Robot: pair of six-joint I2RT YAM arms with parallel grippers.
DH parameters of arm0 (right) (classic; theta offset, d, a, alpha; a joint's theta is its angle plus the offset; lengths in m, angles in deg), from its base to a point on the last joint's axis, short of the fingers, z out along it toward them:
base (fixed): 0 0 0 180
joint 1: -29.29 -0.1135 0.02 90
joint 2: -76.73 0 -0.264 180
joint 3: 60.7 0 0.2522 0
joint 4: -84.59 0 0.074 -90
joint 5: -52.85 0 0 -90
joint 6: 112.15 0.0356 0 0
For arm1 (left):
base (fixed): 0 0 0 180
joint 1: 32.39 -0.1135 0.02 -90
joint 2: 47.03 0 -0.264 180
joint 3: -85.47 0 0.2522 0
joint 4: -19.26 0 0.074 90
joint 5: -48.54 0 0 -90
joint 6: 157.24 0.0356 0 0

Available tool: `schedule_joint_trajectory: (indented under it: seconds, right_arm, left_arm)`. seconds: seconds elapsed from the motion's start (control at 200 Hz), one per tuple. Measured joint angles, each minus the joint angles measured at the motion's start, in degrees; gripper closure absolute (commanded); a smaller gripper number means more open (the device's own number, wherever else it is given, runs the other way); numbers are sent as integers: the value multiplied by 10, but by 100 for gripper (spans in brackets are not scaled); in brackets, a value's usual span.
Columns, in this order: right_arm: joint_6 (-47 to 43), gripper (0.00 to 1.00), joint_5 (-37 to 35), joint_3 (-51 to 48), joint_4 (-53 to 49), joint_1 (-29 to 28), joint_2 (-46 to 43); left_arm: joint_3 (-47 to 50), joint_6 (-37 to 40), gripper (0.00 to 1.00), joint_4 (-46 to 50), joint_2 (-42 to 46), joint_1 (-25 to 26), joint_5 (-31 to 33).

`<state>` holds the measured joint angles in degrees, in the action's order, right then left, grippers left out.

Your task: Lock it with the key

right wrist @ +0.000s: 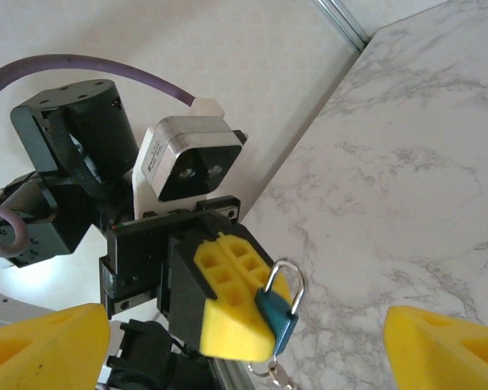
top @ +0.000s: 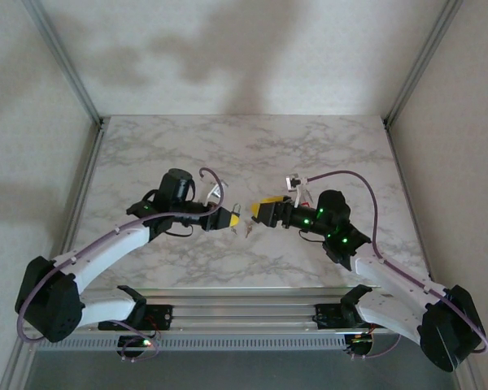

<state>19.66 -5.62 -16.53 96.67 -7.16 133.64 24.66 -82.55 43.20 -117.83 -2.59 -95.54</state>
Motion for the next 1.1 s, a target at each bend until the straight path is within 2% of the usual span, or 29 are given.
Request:
schedule_joint_trajectory:
  seconds: [0.145,0.33,0.395,0.551,0.666,0.856,1.101]
  right_arm:
    - [-2,18,25,0,22,0,17]
    - [-2,28,60,-7,48,0,43]
    - [-2,31,73,-7,55,0,52]
    - [3,48,107,-7,79,0,80]
    - [13,55,127,-9,95,0,93]
    - [15,66,146,-10,112,-1,93]
    - [15,72,151,-11,115,-2,93]
  left_arm:
    - [0,5,100,-1,-3,17,-62]
    - [8,6,100,-11,-3,28,-102]
    - [10,6,100,-14,-3,28,-107]
    - [10,6,100,-16,-9,28,-109]
    - [10,5,100,-17,-9,27,-108]
    - [11,5,100,-26,-9,26,-106]
    - [12,5,100,-26,-9,26,-104]
